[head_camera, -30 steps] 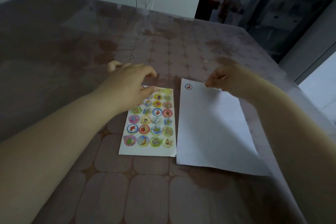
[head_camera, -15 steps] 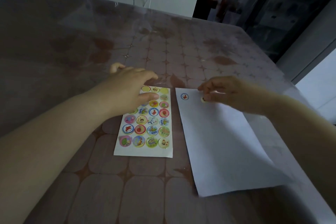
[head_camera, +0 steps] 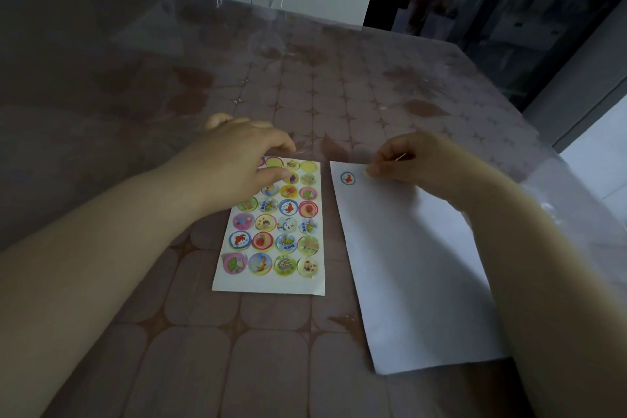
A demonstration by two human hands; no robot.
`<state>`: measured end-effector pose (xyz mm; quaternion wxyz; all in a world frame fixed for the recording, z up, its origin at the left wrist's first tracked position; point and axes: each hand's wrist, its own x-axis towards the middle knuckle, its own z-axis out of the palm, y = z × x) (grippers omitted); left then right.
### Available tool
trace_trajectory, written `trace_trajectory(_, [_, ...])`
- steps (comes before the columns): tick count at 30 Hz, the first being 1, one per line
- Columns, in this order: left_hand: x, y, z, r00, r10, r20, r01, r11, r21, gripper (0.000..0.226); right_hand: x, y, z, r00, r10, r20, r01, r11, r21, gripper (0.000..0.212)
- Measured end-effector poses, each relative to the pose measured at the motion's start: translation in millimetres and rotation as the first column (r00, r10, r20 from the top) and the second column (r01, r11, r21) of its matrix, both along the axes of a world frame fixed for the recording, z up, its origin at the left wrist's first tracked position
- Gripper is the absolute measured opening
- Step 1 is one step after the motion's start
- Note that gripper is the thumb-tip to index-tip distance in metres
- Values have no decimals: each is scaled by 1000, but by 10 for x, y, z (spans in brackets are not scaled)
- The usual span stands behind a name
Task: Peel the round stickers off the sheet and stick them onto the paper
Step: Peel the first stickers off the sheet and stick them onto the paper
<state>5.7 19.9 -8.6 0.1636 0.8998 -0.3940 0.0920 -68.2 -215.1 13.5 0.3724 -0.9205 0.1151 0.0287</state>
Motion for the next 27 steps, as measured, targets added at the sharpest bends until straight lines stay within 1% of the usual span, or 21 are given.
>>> trace_trajectory(6, [37,20,-12,996,-26,-91,24,999,-22,24,-3,3,-30,999,-50,-5,50,999,13,11])
trace_trajectory(12, [38,20,-18,995,-26,-93,25,1000,-15,26,0,56,-42,998,-61,13,61,998,-28,8])
trace_trajectory(21, [50,31,20,996,53,-68,-52,999,13,24,-1,58,-49,997,-72,-8,72,997,-20,8])
trace_trajectory(24, [49,39,14,995,59,-86,-56,998,30,25,-4,67,-54,998,-70,2,70,997,-43,7])
trace_trajectory(27, [36,57,29,990,52,-132,-46,998,53,32,8,80,-63,998,-70,11,70,994,-85,10])
